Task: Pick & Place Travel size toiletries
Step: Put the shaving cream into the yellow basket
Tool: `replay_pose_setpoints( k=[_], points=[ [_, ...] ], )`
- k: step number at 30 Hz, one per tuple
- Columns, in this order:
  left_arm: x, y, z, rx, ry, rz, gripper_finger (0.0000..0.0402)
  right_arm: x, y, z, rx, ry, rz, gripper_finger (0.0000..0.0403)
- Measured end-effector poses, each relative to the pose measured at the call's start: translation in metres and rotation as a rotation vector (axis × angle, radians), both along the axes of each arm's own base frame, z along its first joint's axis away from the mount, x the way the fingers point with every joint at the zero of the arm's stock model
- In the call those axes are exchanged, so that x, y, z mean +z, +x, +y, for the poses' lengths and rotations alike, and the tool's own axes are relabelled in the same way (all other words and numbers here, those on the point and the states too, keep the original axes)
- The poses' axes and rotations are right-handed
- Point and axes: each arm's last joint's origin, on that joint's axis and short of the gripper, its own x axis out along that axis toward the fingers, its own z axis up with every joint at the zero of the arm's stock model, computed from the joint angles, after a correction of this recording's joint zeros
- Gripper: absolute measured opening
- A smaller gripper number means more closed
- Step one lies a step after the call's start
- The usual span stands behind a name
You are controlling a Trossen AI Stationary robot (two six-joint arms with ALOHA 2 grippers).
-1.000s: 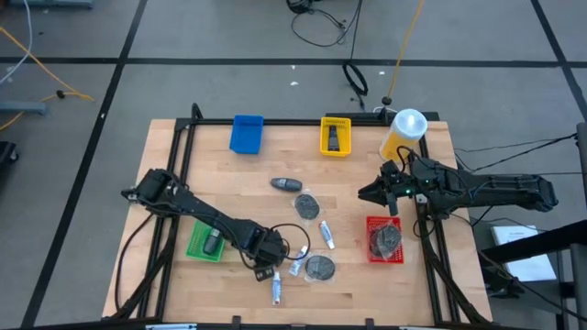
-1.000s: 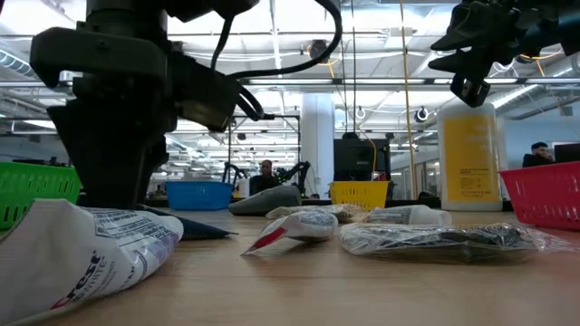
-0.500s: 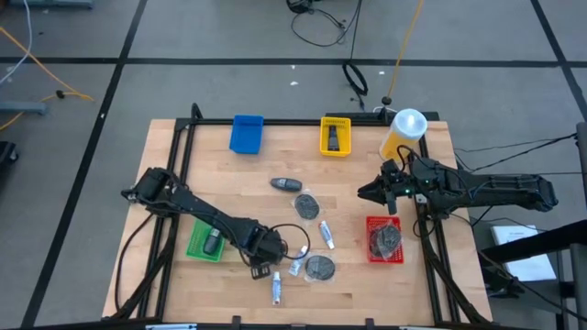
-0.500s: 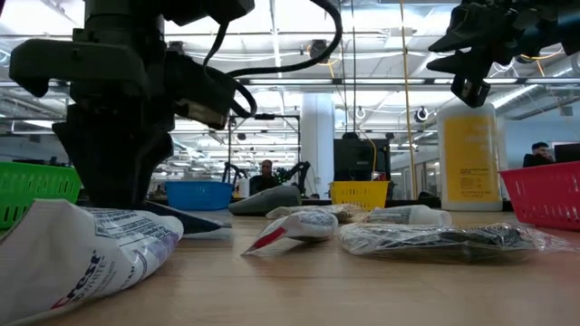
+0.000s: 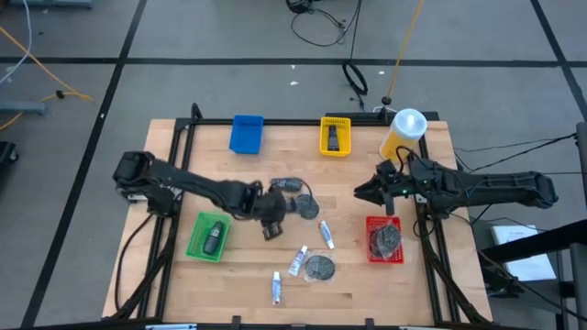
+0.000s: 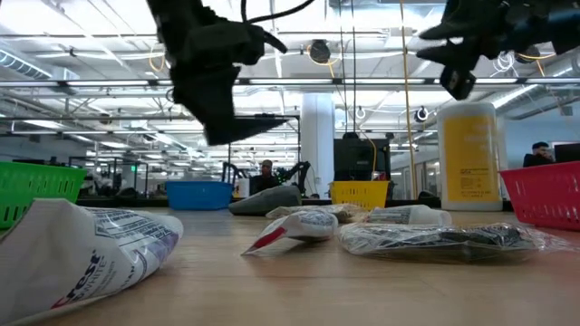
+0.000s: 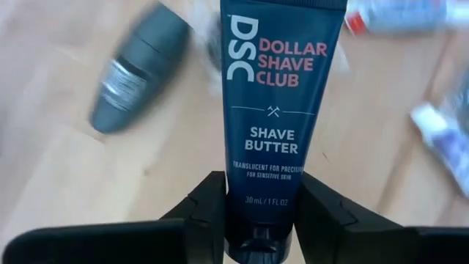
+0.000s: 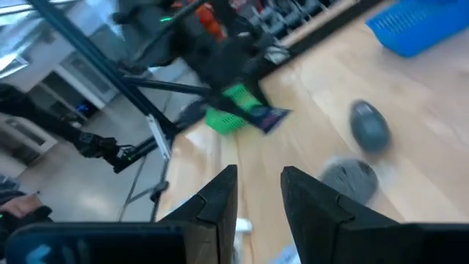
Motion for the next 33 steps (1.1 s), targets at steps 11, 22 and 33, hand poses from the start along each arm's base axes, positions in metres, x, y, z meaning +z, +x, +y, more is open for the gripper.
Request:
replay_pose_setpoints(
  k=[11, 22, 33],
  points=[
    [0.031, 0.026, 0.044, 0.147, -0.081, -0.387, 0.0123, 0.007, 0.03, -0.001, -0.104, -0.118, -0.178, 0.0098],
    [0.047, 0.038, 0.063, 0.23, -0.037, -0.601, 0.0125, 0.024, 0.033, -0.009, -0.238, -0.375, -0.366, 0.0099],
    [0.062, 0.045, 0.067, 0.21, 0.046, -0.759, 0.0123, 0.007, 0.054, -0.028, -0.316, -0.247, -0.323, 0.018]
  ],
)
